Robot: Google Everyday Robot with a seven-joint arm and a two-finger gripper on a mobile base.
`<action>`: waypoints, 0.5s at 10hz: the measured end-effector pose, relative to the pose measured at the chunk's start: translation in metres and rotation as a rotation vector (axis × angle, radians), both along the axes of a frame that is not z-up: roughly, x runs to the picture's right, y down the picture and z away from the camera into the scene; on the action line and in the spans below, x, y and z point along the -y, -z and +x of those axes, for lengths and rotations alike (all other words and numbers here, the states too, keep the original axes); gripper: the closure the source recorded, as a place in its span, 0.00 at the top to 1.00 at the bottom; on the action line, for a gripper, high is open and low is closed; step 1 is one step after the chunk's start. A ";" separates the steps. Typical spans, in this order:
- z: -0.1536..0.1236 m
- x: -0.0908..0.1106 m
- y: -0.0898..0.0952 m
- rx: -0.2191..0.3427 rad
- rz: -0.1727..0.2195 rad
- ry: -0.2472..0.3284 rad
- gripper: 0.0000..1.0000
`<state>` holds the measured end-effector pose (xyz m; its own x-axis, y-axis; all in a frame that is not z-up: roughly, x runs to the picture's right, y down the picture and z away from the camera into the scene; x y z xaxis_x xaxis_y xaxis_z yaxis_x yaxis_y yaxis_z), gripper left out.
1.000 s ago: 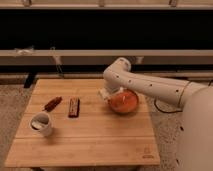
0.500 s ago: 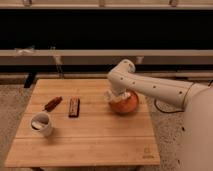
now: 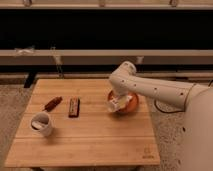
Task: Place the bottle in the ceramic bowl
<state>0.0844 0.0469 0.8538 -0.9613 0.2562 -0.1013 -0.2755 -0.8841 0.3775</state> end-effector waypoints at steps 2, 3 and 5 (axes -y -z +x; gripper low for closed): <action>0.002 0.004 0.012 0.005 0.046 -0.007 0.80; 0.005 0.008 0.023 0.015 0.075 -0.015 0.80; 0.002 0.012 0.043 0.041 0.112 -0.010 0.80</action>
